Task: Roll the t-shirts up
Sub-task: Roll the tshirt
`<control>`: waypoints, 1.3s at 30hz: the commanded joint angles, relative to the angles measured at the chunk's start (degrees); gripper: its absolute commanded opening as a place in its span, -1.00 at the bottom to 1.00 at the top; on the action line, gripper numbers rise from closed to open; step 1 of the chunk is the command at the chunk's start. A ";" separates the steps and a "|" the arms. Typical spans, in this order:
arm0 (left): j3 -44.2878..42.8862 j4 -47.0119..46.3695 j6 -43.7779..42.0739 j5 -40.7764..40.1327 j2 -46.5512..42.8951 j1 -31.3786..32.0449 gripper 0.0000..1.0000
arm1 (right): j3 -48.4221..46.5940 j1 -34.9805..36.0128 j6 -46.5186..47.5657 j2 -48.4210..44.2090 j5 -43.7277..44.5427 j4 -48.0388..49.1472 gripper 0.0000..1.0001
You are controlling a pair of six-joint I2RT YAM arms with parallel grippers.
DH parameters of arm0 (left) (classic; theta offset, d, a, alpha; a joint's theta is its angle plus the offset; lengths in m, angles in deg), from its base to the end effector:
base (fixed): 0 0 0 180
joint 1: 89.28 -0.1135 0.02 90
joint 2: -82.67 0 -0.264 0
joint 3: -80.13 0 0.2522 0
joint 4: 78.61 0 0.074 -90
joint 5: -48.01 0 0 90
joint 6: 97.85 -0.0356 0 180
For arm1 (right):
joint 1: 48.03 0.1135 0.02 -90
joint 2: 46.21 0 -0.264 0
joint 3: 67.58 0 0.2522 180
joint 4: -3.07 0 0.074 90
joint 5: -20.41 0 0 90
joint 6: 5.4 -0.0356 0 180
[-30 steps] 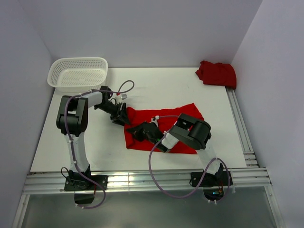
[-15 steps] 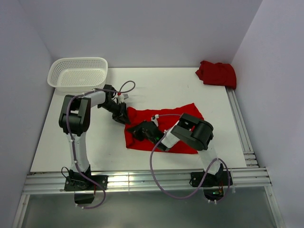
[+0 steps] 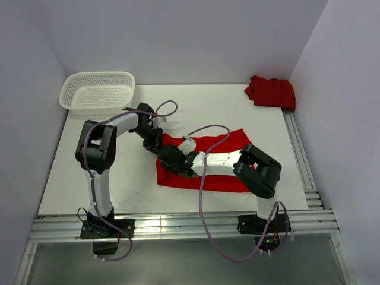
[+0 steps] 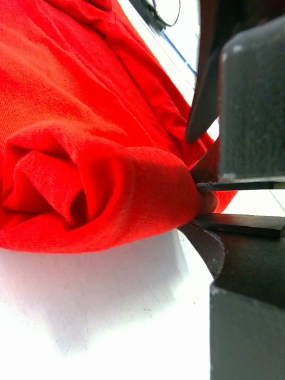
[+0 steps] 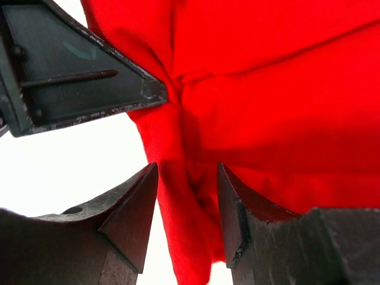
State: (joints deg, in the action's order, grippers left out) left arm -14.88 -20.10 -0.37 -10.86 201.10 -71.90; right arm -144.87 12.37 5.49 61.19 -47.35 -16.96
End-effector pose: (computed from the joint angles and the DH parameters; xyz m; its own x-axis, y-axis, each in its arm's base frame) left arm 0.3684 -0.1346 0.1420 -0.9792 0.1897 -0.0726 0.1992 0.8270 -0.5258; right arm 0.2022 0.3287 0.1568 -0.7443 0.5300 -0.4064 0.2429 0.7816 0.5745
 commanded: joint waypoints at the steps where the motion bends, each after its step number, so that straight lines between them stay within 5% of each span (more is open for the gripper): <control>1: -0.48 -3.36 -3.53 -10.83 0.31 0.54 -0.99 | -6.59 2.43 2.90 -2.98 11.66 -19.82 0.04; 11: -2.50 -0.72 -3.71 -13.56 0.31 2.30 -0.99 | -31.36 5.43 13.45 10.88 16.25 -31.26 -0.14; 17: -4.44 1.21 -3.53 -14.09 0.75 3.00 -0.99 | -38.41 6.39 13.81 18.01 17.84 -35.21 -0.17; 39: -7.16 2.36 -2.83 -13.38 3.03 3.62 -0.95 | -41.68 10.88 5.02 27.25 14.24 -50.60 -0.06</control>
State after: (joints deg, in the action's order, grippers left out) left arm -20.37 -15.07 -1.77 -20.61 202.06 -68.29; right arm -186.37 22.27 13.86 85.51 -29.39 -60.78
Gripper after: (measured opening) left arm 0.182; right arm 0.471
